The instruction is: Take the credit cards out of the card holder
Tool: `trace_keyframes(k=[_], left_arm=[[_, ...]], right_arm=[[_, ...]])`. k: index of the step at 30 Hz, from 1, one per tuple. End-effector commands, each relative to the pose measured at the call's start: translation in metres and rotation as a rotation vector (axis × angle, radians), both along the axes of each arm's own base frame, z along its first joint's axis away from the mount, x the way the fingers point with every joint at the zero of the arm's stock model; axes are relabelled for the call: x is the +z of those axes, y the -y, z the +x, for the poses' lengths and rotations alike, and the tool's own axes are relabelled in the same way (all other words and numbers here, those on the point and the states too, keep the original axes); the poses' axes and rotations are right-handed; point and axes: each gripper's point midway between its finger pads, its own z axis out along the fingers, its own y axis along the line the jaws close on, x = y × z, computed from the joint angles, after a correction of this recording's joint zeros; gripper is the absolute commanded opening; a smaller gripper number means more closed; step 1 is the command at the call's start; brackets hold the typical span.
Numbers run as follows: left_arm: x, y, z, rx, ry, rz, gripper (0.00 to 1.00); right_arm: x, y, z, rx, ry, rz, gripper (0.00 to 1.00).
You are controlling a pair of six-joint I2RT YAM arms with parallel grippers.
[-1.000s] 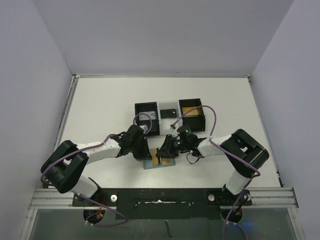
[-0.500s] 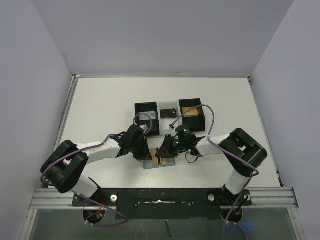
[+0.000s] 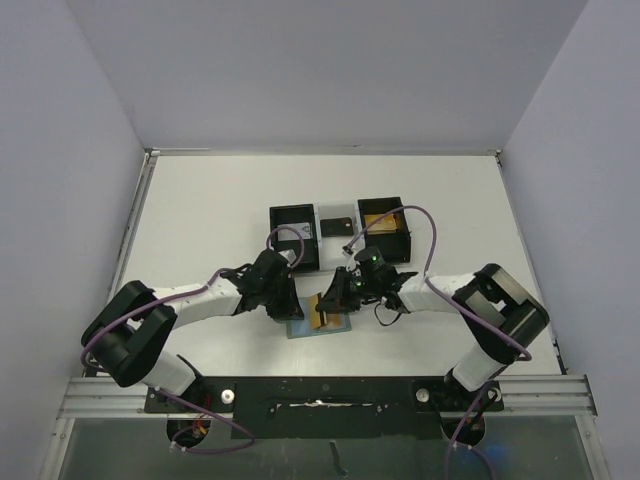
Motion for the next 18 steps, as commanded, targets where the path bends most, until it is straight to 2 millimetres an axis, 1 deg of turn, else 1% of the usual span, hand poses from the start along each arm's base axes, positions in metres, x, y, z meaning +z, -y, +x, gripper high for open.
trace_keyframes(k=[1, 5, 7, 10, 12, 15, 17, 18], left_arm=[[-0.023, -0.024, -0.011, -0.002, -0.016, 0.122, 0.0], [-0.017, -0.02, -0.008, -0.007, 0.002, 0.102, 0.0], [-0.011, -0.018, -0.005, -0.004, 0.021, 0.09, 0.0], [0.005, -0.012, 0.003, -0.005, 0.067, 0.06, 0.0], [0.017, -0.009, 0.009, 0.002, 0.101, 0.038, 0.09], [0.033, -0.009, 0.013, 0.007, 0.151, 0.011, 0.24], [0.054, -0.003, 0.022, 0.014, 0.206, -0.027, 0.32], [0.061, -0.002, 0.025, 0.016, 0.228, -0.04, 0.36]], right_arm=[[0.027, 0.011, 0.012, -0.026, 0.088, 0.008, 0.0], [0.043, 0.027, 0.014, -0.039, 0.14, -0.007, 0.0], [0.053, 0.036, 0.02, -0.058, 0.183, -0.019, 0.0], [0.072, 0.052, 0.032, -0.092, 0.27, -0.035, 0.0], [0.087, 0.067, 0.042, -0.137, 0.343, -0.058, 0.0], [0.115, 0.089, 0.057, -0.216, 0.486, -0.09, 0.0], [0.137, 0.108, 0.068, -0.285, 0.611, -0.128, 0.0], [0.147, 0.114, 0.07, -0.304, 0.67, -0.136, 0.0]])
